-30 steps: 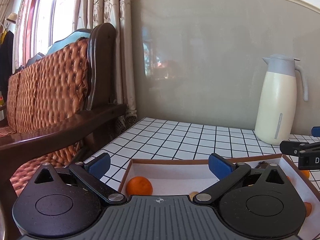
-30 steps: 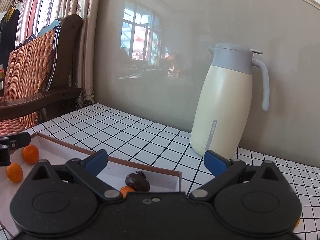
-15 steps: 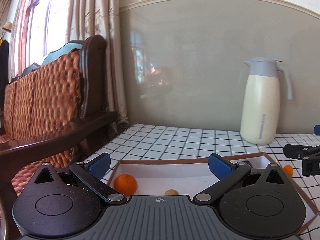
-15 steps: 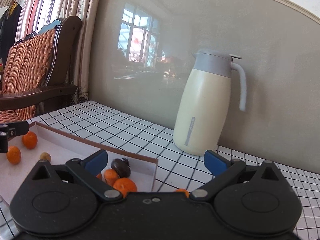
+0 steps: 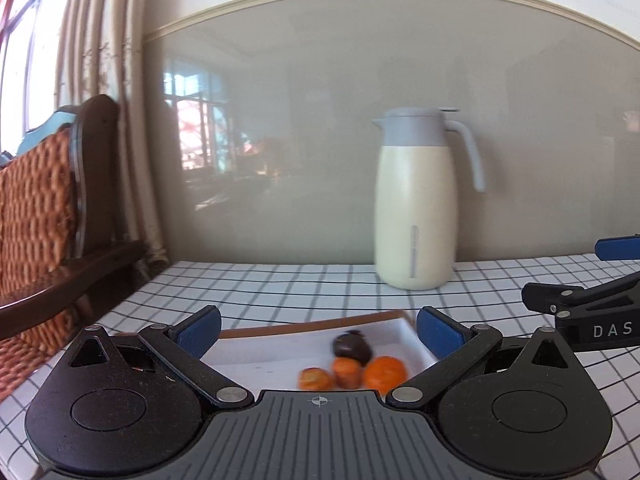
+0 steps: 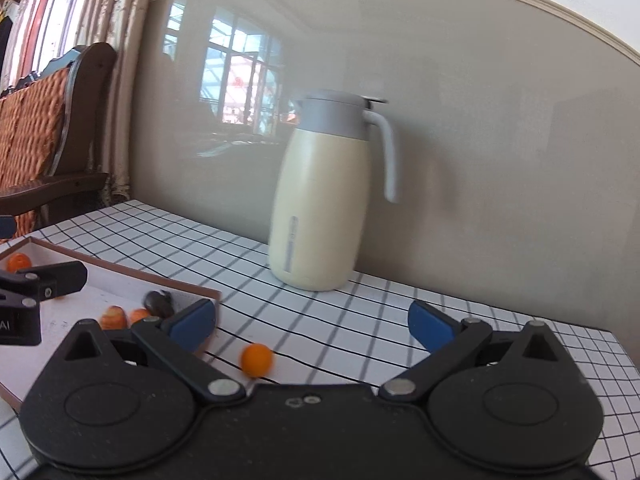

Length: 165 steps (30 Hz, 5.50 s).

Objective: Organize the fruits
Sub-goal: 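Move both open grippers from the box toward the small oranges on the table, then grasp a small orange with the left gripper while the right gripper grasps another small orange, then carry both small oranges over the brown box with both grippers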

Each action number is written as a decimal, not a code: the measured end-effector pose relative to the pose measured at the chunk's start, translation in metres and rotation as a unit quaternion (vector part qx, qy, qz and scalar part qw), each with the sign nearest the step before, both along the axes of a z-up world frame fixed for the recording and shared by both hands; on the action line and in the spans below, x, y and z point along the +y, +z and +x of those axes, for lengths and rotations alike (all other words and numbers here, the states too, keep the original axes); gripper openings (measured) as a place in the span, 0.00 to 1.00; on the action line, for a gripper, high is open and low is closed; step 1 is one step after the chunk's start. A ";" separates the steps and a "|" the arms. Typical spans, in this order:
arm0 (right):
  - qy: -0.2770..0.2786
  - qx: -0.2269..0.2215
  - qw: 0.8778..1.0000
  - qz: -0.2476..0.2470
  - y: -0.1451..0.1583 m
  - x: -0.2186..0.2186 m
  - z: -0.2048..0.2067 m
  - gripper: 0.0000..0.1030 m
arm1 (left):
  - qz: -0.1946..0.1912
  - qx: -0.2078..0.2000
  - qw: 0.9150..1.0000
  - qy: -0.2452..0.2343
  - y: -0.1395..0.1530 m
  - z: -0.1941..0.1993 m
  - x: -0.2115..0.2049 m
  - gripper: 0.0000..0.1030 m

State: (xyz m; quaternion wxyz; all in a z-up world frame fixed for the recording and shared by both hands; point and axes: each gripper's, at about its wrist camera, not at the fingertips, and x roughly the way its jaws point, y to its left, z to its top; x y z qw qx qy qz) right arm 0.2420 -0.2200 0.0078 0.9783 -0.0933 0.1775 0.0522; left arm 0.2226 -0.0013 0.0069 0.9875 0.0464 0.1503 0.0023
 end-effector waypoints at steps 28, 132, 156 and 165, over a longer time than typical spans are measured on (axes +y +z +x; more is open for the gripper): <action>-0.075 0.045 0.996 0.035 -0.031 -0.107 0.021 0.94 | 0.042 0.065 0.995 -0.071 -0.032 0.040 -0.142 0.83; -0.082 0.075 0.991 0.074 -0.032 -0.122 0.014 0.23 | -0.008 0.081 0.995 -0.059 -0.043 0.040 -0.159 0.30; 0.006 0.022 0.999 0.041 0.008 -0.030 -0.088 0.23 | -0.024 0.009 0.998 -0.050 0.000 -0.080 -0.071 0.30; 0.083 0.002 0.996 0.029 0.018 0.035 -0.100 0.23 | -0.022 -0.007 1.000 -0.005 0.007 -0.103 -0.015 0.30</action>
